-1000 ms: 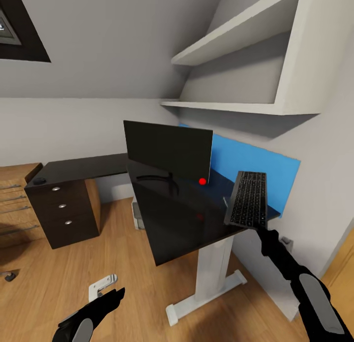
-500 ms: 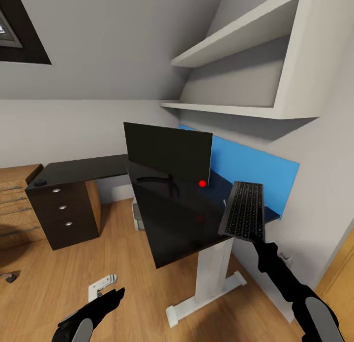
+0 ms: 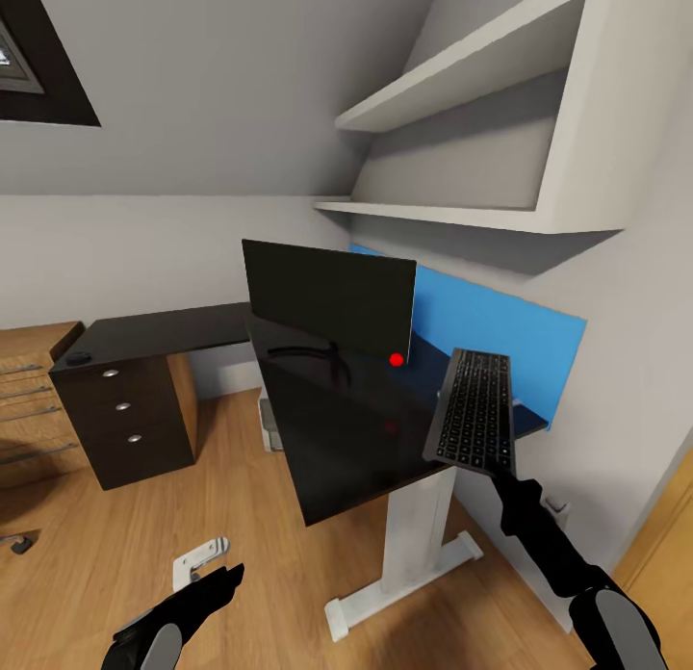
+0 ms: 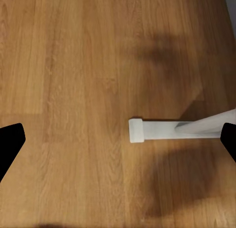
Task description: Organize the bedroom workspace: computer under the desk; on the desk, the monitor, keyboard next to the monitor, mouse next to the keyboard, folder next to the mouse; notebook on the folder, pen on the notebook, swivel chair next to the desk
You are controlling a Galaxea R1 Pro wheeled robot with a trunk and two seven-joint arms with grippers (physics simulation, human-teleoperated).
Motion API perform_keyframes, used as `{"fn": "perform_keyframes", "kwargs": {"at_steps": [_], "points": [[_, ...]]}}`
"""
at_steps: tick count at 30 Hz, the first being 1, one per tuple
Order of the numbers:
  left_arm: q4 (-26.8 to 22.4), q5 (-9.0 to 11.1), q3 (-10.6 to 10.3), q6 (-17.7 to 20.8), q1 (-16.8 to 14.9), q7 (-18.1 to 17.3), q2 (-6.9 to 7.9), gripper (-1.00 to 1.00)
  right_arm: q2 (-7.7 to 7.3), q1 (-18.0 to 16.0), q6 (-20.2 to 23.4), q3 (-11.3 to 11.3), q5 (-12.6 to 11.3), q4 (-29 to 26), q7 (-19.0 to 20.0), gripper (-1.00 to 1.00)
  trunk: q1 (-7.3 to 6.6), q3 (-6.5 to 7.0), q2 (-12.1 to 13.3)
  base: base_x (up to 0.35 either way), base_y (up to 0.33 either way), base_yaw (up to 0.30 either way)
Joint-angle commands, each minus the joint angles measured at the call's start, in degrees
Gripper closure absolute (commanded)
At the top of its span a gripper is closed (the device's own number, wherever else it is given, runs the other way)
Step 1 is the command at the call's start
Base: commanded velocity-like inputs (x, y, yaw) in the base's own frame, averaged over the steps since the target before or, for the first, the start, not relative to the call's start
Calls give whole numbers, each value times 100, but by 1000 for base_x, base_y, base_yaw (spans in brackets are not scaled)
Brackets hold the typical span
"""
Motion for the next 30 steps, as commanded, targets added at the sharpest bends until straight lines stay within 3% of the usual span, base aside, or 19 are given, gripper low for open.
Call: {"fn": "perform_keyframes", "kwargs": {"at_steps": [1, 9, 21, 30], "points": [[-7, 60, -5, 9, -3, 53, 1, -100, 5, -4, 35, -12, -46, -2, 6, 100, 0, -6, -3, 0, 0, 0], [-7, 60, -5, -3, -3, 53, 1, -100, 17, -4, -7, -12, -27, 18, -5, 100, 0, 6, -3, -101, 126, -53], [-7, 60, -5, -4, -3, 53, 1, -100, 17, -4, -31, -19, -24, 33, -46, 100, 0, 9, -3, -98, 314, -81], [-7, 60, -5, -4, -3, 53, 1, -100, 17, -4, -32, -21, -24, 35, -106, 100, 0, -18, -3, -8, 323, -204]]}}
